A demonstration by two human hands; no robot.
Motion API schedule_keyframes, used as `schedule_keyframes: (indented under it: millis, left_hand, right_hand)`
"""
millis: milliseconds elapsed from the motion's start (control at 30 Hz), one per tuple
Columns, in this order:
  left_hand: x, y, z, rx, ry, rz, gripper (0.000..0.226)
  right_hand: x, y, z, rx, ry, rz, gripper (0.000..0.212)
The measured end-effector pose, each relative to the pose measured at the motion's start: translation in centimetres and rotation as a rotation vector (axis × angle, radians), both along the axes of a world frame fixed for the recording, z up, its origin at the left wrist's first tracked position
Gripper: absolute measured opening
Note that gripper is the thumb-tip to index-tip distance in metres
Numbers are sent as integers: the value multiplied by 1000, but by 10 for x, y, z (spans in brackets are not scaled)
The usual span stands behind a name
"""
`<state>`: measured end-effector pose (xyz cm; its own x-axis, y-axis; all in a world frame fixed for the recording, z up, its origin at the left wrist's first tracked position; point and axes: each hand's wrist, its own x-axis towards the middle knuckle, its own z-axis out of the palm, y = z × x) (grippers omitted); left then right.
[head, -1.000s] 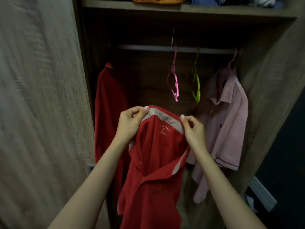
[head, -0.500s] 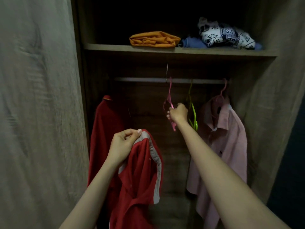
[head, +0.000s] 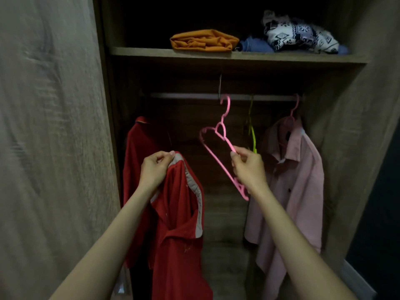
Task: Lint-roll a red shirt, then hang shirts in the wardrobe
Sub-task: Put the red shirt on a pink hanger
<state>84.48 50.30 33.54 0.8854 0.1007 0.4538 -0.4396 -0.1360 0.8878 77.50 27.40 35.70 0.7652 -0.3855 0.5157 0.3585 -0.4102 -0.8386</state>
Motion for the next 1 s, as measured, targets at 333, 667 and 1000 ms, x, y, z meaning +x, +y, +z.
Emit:
schedule_keyframes:
  millis: [333,667,1000]
  left_hand:
    - [21,-32,-12,332,-25,130,20]
    - [15,-46,3,386,-83,147,12]
    - [-33,-66,17,377,-239,46,14]
  right_hand:
    - [-173,-13,-56,59,103,242,29]
    - [-213,-19,-41,-59,94,216,30]
    - [-183,-11,-52,37,77,221,30]
